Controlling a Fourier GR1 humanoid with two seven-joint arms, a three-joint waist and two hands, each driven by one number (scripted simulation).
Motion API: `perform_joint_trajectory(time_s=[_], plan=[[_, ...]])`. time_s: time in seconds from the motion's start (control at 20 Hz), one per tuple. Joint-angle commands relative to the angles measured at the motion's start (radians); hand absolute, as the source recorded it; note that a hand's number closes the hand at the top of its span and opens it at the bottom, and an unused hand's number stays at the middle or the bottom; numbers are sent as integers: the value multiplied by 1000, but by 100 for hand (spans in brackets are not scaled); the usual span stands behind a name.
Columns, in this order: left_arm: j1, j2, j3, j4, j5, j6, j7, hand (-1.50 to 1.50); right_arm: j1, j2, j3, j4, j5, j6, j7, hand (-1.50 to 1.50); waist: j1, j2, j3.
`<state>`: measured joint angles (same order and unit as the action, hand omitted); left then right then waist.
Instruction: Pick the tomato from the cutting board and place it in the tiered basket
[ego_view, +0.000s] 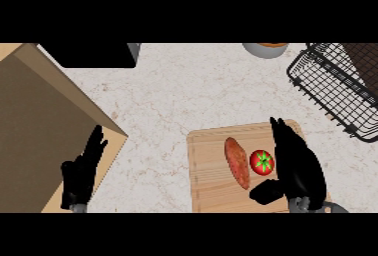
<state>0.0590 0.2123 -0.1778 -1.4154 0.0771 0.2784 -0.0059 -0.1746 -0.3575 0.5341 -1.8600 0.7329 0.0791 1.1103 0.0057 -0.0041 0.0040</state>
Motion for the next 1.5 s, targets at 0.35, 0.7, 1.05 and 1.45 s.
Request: perform_joint_trajectory(time_s=[0.35, 0.7, 1.05, 1.45], plan=[[71, -26, -9, 23, -16, 0, -26, 0, 0, 53, -43, 75, -27, 189, 159, -150, -5, 3, -5], [8, -32, -1, 16, -39, 9, 39, 0, -75, 120, -105, 193, -34, 225, 108, -150, -3, 5, -4], [46, -65, -15, 16, -58, 18, -2, 0, -43, 182, -81, 256, 17, 227, 108, -150, -4, 4, -5], [29, -51, 31, 19, -35, -12, 31, 0, -16, 183, -175, 277, -9, 245, 36, -150, -5, 4, -4]])
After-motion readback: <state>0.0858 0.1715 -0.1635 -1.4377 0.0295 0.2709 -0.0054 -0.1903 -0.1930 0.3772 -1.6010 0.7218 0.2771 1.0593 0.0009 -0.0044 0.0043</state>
